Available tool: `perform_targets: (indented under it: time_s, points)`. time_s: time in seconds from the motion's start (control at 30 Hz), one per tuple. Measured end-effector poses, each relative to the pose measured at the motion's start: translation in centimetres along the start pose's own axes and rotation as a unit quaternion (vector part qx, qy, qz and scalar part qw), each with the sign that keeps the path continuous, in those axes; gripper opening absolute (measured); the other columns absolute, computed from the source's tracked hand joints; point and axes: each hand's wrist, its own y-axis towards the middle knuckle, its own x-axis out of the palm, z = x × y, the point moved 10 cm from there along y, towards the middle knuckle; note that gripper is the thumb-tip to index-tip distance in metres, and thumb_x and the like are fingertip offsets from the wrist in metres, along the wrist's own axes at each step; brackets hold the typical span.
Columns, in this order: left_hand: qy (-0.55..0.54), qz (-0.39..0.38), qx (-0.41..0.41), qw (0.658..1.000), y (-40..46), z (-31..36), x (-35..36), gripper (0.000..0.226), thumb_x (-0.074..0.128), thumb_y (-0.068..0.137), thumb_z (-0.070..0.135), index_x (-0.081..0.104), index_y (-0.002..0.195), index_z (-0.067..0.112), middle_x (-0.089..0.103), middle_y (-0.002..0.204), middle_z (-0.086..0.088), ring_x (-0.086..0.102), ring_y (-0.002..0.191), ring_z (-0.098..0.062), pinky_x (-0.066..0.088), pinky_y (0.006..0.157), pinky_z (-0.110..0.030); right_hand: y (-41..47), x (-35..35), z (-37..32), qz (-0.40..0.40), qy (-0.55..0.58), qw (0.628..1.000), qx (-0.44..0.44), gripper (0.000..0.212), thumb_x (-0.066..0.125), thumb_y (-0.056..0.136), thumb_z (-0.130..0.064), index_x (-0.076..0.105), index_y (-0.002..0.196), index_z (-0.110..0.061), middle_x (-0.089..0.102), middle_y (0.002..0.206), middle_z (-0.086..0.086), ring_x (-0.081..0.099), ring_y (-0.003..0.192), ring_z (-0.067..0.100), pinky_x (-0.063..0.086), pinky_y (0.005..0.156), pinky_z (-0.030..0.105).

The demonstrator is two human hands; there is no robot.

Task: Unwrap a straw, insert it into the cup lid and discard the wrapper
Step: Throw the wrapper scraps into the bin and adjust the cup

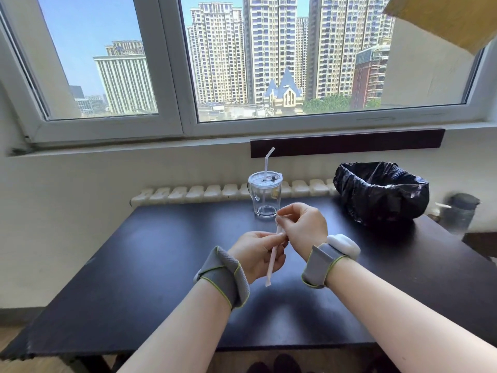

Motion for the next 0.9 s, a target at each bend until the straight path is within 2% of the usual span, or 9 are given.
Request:
perform_targets:
  time_s: [0.13,0.37,0.43,0.5,0.57,0.67,0.8,0.83,0.9]
  points:
    - [0.036,0.051,0.008,0.998,0.0,0.2,-1.5,0.014,0.055,0.089,0.01,0.064,0.081,0.003,0.057,0.048,0.004,0.053,0.042,0.0,0.054,0.053,-0.016,-0.2,-0.2,-1.0,0.003,-0.05,0.997,-0.058,0.008,0.066,0.076,-0.018,0.067,0.072,-0.025,0.07,0.07,-0.001,0.064,0.073,0.019,0.051,0.072,0.03]
    - [0.0,0.124,0.055,0.991,0.1,1.8,-2.9,0.017,0.052,0.091,0.008,0.062,0.077,0.006,0.062,0.042,0.006,0.058,0.042,0.001,0.054,0.056,-0.016,-1.7,1.8,-3.4,-0.062,-0.126,0.971,-0.192,0.009,0.064,0.076,-0.005,0.072,0.08,-0.006,0.068,0.083,0.015,0.064,0.073,0.031,0.054,0.075,0.045]
    - [-0.023,0.131,0.06,0.989,0.2,1.9,-3.0,0.019,0.049,0.092,0.009,0.061,0.077,0.007,0.062,0.042,0.006,0.059,0.043,0.001,0.053,0.063,-0.02,-2.1,2.1,-3.8,-0.065,-0.12,0.969,-0.208,0.011,0.064,0.077,-0.005,0.073,0.083,-0.003,0.068,0.087,0.016,0.065,0.076,0.031,0.054,0.078,0.042]
    - [-0.052,0.136,0.062,0.987,0.4,1.8,-3.1,0.021,0.048,0.093,0.009,0.06,0.076,0.01,0.062,0.042,0.007,0.059,0.043,0.001,0.05,0.068,-0.022,-2.4,2.1,-4.2,-0.067,-0.123,0.965,-0.22,0.013,0.064,0.079,-0.007,0.074,0.086,-0.004,0.069,0.09,0.016,0.065,0.082,0.028,0.05,0.082,0.03]
    - [-0.085,0.139,0.061,0.985,0.5,1.8,-3.2,0.02,0.049,0.092,0.01,0.06,0.077,0.012,0.065,0.045,0.006,0.061,0.046,-0.001,0.048,0.067,-0.023,-2.7,2.0,-4.5,-0.065,-0.117,0.966,-0.22,0.015,0.066,0.078,-0.011,0.074,0.089,-0.005,0.069,0.092,0.014,0.064,0.087,0.025,0.042,0.079,0.016]
    - [-0.128,0.125,0.048,0.983,0.7,1.8,-2.9,0.018,0.048,0.093,0.015,0.061,0.081,0.013,0.068,0.049,0.003,0.065,0.049,-0.007,0.049,0.063,-0.025,-2.9,1.9,-4.7,-0.057,-0.112,0.97,-0.208,0.022,0.072,0.073,-0.017,0.074,0.093,-0.008,0.067,0.096,0.012,0.062,0.089,0.022,0.04,0.079,0.016]
    - [-0.213,0.073,0.012,0.974,0.9,1.6,-1.2,0.033,0.032,0.099,0.026,0.055,0.081,0.011,0.066,0.048,-0.002,0.066,0.046,-0.013,0.052,0.045,-0.022,-3.1,1.9,-4.6,-0.053,-0.084,0.981,-0.169,0.027,0.077,0.066,-0.016,0.074,0.092,-0.009,0.063,0.092,0.004,0.058,0.087,0.015,0.038,0.08,0.012]
    - [-0.238,0.068,0.013,0.969,1.0,1.6,-1.0,0.036,0.028,0.099,0.028,0.053,0.081,0.009,0.066,0.05,-0.005,0.067,0.047,-0.016,0.053,0.048,-0.024,-3.0,1.9,-4.3,-0.045,-0.07,0.985,-0.153,0.024,0.077,0.065,-0.016,0.075,0.089,-0.01,0.063,0.088,0.002,0.06,0.085,0.015,0.041,0.081,0.015]
    - [-0.282,0.066,0.017,0.957,1.1,1.8,-0.4,0.041,0.026,0.1,0.03,0.052,0.081,0.005,0.064,0.062,-0.013,0.066,0.058,-0.023,0.053,0.064,-0.034,-2.7,1.8,-3.4,-0.029,-0.032,0.993,-0.107,0.019,0.078,0.064,-0.015,0.076,0.082,-0.012,0.068,0.084,0.004,0.065,0.084,0.02,0.051,0.084,0.028]
